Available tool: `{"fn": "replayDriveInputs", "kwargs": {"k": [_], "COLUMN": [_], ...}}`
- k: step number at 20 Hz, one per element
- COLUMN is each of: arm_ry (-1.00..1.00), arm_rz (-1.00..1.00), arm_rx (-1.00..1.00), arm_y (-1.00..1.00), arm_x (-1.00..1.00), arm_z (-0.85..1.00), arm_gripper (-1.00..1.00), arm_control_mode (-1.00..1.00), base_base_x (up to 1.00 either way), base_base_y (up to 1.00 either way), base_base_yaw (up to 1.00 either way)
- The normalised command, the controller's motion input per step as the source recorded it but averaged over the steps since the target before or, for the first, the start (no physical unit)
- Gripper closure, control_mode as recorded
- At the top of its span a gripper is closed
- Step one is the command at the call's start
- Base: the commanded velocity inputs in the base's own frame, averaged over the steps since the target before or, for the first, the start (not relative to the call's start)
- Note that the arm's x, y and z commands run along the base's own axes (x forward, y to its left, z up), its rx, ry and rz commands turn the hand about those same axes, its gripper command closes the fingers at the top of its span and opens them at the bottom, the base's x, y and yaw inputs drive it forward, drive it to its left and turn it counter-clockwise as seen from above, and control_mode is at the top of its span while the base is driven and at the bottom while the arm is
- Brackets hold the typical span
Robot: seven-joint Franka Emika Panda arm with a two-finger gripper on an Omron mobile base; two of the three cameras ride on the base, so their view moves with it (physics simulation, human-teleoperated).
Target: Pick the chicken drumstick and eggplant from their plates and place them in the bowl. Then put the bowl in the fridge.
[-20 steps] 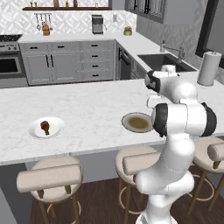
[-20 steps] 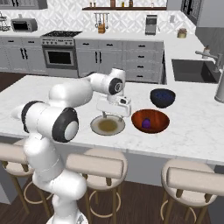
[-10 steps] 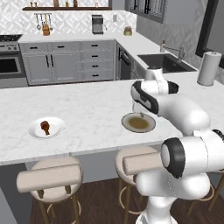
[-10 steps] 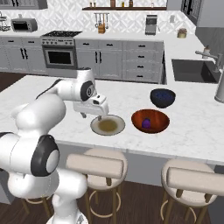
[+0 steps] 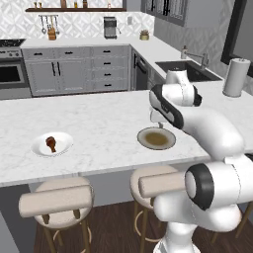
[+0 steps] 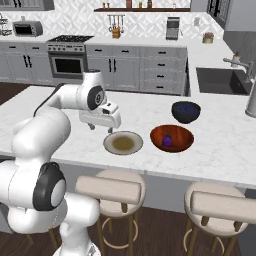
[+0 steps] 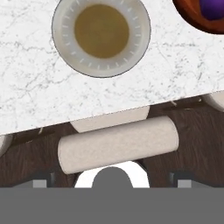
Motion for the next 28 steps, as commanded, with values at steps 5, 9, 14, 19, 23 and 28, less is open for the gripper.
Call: {"fn": "replayDriveInputs", "kwargs": {"k": [5, 9, 14, 19, 23, 28], "arm_ry": [0.01, 0.0, 0.0, 0.0, 0.0, 0.0], "arm_rz": [0.0, 0.0, 0.0, 0.0, 0.0, 0.0], "arm_rx": [0.04, 0.0, 0.0, 0.0, 0.0, 0.0], "arm_y": [0.11, 0.07, 0.01, 0.0, 0.0, 0.0], "arm_x": [-0.27, -0.07, -0.01, 0.0, 0.0, 0.0], "arm_z": [-0.01, 0.0, 0.0, 0.0, 0.0, 0.0], "arm_gripper": [-1.0, -1.0, -1.0, -1.0, -1.0, -1.0], "arm_control_mode": [-1.0, -1.0, 1.0, 1.0, 1.0, 1.0], "base_base_x": [0.0, 0.0, -0.01, 0.0, 0.21, 0.54], "base_base_y": [0.0, 0.0, 0.25, 0.72, 0.13, -0.23], "base_base_yaw": [0.0, 0.0, 0.0, 0.0, 0.0, 0.0]}}
